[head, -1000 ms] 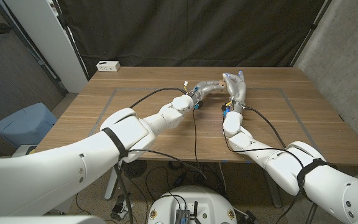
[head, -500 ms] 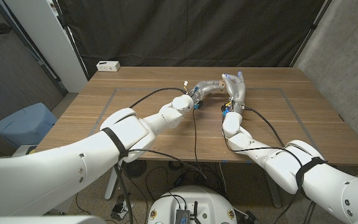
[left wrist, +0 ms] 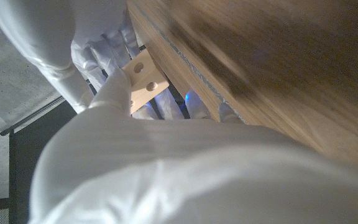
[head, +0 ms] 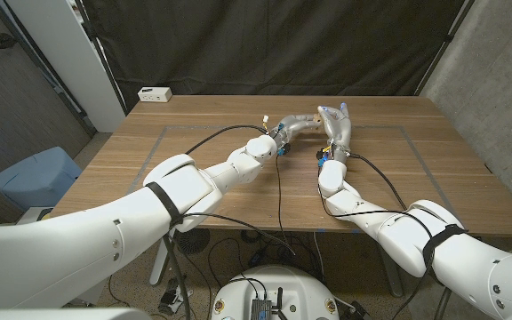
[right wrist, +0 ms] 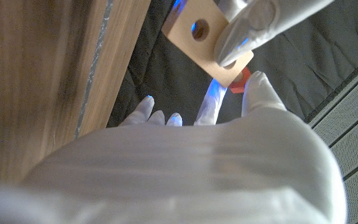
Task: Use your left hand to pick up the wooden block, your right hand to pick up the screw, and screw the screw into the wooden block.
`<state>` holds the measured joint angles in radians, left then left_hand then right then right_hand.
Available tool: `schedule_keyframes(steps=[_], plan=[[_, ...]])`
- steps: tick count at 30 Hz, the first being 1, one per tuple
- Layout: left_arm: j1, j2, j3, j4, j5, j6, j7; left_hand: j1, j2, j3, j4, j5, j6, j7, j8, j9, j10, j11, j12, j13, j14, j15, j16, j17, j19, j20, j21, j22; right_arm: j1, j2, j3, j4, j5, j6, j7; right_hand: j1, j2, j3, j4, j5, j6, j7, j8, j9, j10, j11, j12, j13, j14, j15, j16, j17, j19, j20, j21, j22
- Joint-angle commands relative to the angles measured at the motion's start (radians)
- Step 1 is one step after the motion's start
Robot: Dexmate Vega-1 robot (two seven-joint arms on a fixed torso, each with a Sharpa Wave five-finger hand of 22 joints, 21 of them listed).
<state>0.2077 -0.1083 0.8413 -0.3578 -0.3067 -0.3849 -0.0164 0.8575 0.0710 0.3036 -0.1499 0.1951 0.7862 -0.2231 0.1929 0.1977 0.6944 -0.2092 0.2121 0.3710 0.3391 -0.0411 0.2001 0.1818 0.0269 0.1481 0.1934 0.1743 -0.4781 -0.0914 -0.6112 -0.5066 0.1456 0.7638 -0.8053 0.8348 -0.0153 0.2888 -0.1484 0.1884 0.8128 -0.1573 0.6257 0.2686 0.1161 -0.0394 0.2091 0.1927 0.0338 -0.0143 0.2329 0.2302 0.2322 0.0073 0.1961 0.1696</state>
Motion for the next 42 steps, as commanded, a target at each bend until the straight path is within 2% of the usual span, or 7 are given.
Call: schedule_keyframes(steps=[1,42], plan=[[0.008,0.002,-0.004,-0.001,0.002,-0.018,0.001,-0.004,-0.001,0.007,-0.001,0.004,0.011,0.000,0.009,0.002,-0.004,-0.005,0.003,0.003,0.001,-0.074,-0.002,0.000,-0.003,0.001,0.003,0.003,-0.014,-0.009,0.001,-0.023,-0.004,-0.004,-0.008,0.002,0.013,0.004,0.000,-0.002,0.009,0.001,0.007,0.002,0.004,-0.007,-0.002,0.004,0.003,-0.007,-0.003,0.002,-0.002,-0.005,0.001,0.006],[0.006,0.000,-0.006,0.000,-0.002,0.002,0.000,-0.004,-0.001,0.008,-0.001,0.004,0.009,0.000,0.009,0.002,-0.003,-0.006,0.003,0.003,0.001,-0.074,-0.001,0.000,-0.003,0.002,0.003,0.003,-0.085,-0.061,0.026,-0.184,-0.051,-0.078,-0.008,0.000,0.013,0.002,0.000,-0.002,0.008,0.001,0.009,-0.001,0.002,-0.008,-0.003,0.004,0.003,-0.006,-0.005,0.003,-0.001,-0.003,0.002,0.006]])
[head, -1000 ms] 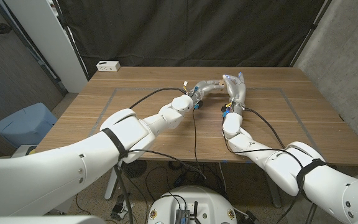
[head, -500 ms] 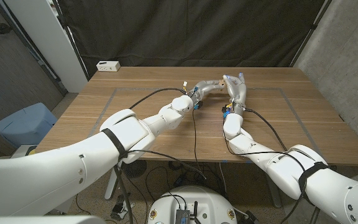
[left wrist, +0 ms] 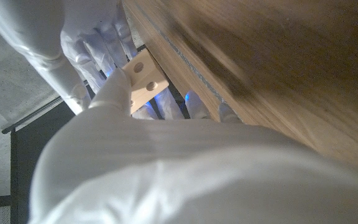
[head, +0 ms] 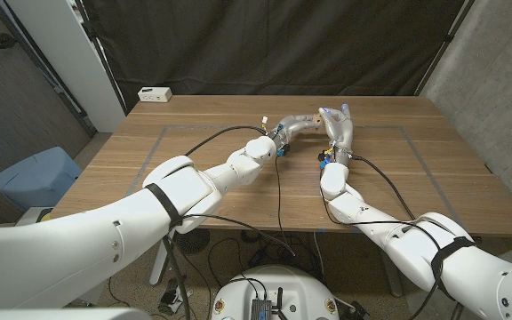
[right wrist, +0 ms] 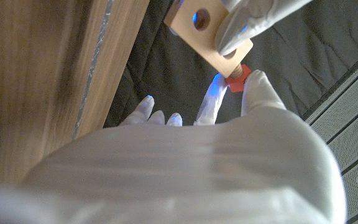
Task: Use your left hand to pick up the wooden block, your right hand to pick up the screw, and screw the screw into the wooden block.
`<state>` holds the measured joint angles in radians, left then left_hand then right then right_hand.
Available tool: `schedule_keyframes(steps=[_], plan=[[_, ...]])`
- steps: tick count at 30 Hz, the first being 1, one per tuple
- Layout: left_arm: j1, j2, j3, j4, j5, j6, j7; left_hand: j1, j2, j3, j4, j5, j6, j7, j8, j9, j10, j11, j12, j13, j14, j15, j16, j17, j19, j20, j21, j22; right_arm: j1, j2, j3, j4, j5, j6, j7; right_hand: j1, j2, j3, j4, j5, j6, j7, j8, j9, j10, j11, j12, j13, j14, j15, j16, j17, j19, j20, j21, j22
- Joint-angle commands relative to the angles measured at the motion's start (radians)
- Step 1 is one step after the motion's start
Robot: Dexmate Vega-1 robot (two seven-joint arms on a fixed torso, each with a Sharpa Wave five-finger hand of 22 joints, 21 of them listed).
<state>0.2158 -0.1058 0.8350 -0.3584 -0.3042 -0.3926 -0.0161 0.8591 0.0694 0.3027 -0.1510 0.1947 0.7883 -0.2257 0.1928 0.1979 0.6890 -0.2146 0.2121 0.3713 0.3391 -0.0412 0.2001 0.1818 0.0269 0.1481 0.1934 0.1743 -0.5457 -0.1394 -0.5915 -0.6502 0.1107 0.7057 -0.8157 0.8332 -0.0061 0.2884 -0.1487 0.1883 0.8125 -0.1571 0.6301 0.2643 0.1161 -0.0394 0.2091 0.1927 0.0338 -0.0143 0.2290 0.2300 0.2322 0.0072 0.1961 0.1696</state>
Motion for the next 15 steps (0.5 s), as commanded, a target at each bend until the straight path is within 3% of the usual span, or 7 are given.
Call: schedule_keyframes(steps=[1,15], plan=[[-0.002,-0.002,0.002,0.001,-0.003,0.009,0.001,-0.006,0.001,0.009,0.000,0.005,0.007,0.002,0.009,0.001,0.003,0.000,0.003,0.002,0.001,-0.074,-0.001,0.000,-0.003,0.003,0.003,0.003,-0.019,-0.014,0.008,-0.043,-0.016,-0.021,0.005,0.001,0.004,0.002,0.001,-0.002,0.008,0.001,0.004,0.003,0.003,-0.009,-0.003,0.004,0.003,-0.007,-0.001,0.003,-0.001,-0.003,0.002,0.006],[0.003,0.000,-0.001,0.000,-0.003,-0.003,0.001,-0.006,0.002,0.009,0.001,0.005,0.007,0.002,0.009,0.001,0.002,0.000,0.003,0.002,0.001,-0.071,-0.001,0.000,-0.003,0.003,0.003,0.003,-0.025,-0.016,0.009,-0.048,-0.022,-0.029,0.017,0.000,0.004,0.001,0.001,-0.002,0.010,0.001,0.006,0.002,0.003,-0.010,-0.003,0.004,0.002,-0.006,-0.002,0.004,-0.002,-0.003,0.002,0.006]])
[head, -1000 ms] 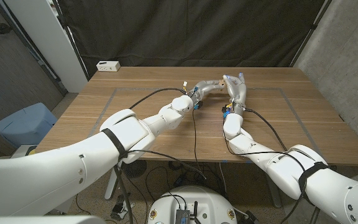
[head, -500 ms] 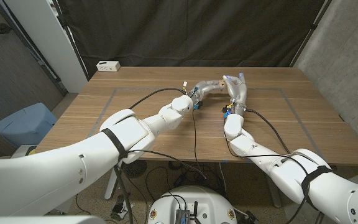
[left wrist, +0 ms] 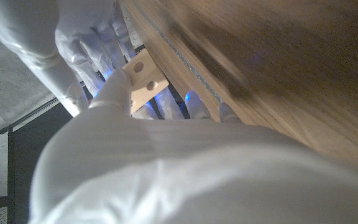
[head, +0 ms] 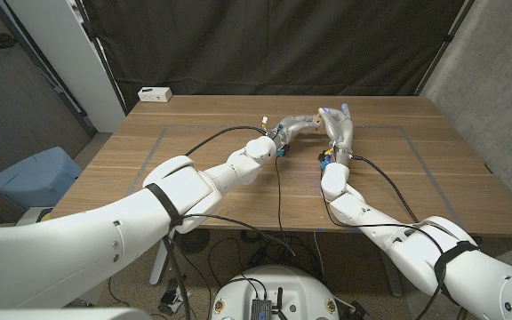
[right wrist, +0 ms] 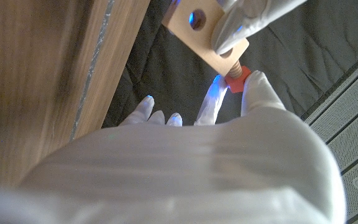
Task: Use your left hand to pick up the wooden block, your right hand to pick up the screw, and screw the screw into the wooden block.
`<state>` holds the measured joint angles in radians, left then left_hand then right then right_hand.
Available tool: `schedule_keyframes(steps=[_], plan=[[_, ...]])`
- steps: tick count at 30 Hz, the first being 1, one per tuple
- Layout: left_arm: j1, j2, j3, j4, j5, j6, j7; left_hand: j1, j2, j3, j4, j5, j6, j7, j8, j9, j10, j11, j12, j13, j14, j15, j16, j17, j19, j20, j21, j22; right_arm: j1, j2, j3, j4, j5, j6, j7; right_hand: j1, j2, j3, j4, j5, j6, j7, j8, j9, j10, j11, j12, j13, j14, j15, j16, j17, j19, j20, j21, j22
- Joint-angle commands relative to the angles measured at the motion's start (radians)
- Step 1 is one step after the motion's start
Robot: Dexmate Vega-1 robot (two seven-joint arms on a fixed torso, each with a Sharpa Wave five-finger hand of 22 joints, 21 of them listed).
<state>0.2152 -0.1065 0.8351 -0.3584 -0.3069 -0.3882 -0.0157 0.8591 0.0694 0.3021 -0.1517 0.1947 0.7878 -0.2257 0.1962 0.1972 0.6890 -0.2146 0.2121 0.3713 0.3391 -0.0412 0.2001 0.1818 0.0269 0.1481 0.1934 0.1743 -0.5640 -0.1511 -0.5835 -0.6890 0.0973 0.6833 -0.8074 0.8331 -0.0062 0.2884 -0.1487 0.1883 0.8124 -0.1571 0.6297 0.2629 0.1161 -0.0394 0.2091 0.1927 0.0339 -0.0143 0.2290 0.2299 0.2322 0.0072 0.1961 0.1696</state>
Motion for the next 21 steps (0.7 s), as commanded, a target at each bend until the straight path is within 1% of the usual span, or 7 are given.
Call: schedule_keyframes(steps=[1,21], plan=[[0.003,0.000,-0.001,0.000,0.000,-0.006,0.001,-0.006,0.002,0.010,0.001,0.005,0.008,0.002,0.006,0.002,0.002,0.000,0.003,0.002,0.001,-0.071,-0.001,0.000,-0.003,0.003,0.003,0.003,-0.007,-0.005,0.001,-0.009,-0.010,-0.007,0.010,0.000,0.004,0.001,0.001,-0.002,0.010,0.001,0.006,0.003,0.002,-0.008,-0.003,0.004,0.002,-0.005,-0.002,0.004,-0.002,-0.003,0.001,0.006],[0.003,0.000,-0.003,0.001,-0.004,0.002,-0.001,-0.006,0.000,0.010,0.001,0.005,0.007,0.002,0.006,0.002,0.000,0.000,0.003,0.002,0.001,-0.071,-0.001,0.000,-0.002,0.003,0.003,0.003,-0.014,-0.020,0.000,-0.030,-0.024,-0.020,0.014,0.000,0.005,0.001,0.001,-0.002,0.010,0.001,0.007,0.001,0.003,-0.008,-0.003,0.004,0.002,-0.006,-0.003,0.004,-0.005,-0.002,0.001,0.006]])
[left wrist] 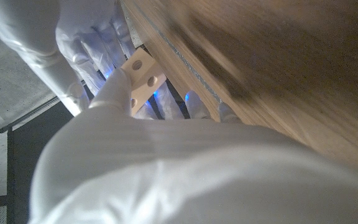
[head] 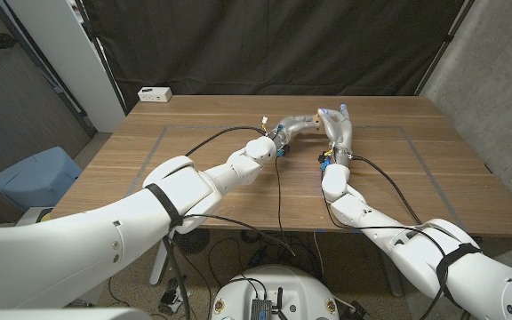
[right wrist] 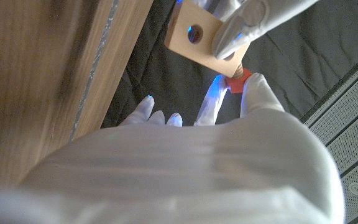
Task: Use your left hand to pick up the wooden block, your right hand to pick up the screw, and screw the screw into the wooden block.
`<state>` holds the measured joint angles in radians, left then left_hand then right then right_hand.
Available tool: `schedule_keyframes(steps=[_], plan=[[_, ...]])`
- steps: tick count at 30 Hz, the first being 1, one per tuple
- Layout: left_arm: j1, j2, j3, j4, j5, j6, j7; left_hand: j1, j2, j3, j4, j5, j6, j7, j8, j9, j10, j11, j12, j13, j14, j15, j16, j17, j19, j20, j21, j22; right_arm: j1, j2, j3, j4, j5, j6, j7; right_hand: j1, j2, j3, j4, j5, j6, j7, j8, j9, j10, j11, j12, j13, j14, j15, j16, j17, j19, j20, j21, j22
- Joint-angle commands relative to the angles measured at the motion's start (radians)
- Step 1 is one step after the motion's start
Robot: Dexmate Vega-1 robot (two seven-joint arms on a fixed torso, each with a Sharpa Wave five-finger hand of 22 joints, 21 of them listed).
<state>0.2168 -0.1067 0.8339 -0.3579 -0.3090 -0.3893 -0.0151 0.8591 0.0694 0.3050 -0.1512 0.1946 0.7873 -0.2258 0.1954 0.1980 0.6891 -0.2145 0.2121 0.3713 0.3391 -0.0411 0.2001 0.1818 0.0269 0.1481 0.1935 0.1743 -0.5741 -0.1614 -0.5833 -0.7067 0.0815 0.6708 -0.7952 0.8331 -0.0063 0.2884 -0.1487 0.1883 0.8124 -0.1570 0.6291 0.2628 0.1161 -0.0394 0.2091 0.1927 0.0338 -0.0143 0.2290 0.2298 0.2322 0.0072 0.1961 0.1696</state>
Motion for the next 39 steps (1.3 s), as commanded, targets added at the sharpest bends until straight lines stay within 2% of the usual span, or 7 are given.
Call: schedule_keyframes(steps=[1,39], plan=[[0.001,0.001,-0.001,0.000,-0.001,0.004,-0.002,-0.006,0.000,0.007,0.001,0.005,0.007,0.003,0.006,0.001,-0.001,0.000,0.003,0.002,0.001,-0.072,-0.001,0.000,-0.002,0.004,0.003,0.003,-0.005,-0.010,0.000,-0.014,-0.008,-0.008,0.002,0.000,0.005,0.001,0.001,-0.002,0.010,0.000,0.007,0.001,0.002,-0.007,-0.003,0.004,0.002,-0.006,-0.003,0.004,-0.005,-0.002,0.001,0.006],[-0.007,0.005,0.014,-0.001,0.012,0.005,0.004,-0.006,0.001,0.009,0.000,0.005,0.009,0.002,0.007,0.001,0.000,0.000,0.003,0.002,0.000,-0.069,-0.001,0.000,-0.003,0.003,0.003,0.003,-0.004,-0.067,-0.008,-0.066,-0.062,-0.041,0.016,-0.004,0.007,-0.001,0.002,-0.003,0.004,-0.003,0.006,-0.004,0.002,-0.009,-0.004,0.004,-0.001,-0.005,-0.005,0.005,-0.008,0.008,0.000,0.006]])
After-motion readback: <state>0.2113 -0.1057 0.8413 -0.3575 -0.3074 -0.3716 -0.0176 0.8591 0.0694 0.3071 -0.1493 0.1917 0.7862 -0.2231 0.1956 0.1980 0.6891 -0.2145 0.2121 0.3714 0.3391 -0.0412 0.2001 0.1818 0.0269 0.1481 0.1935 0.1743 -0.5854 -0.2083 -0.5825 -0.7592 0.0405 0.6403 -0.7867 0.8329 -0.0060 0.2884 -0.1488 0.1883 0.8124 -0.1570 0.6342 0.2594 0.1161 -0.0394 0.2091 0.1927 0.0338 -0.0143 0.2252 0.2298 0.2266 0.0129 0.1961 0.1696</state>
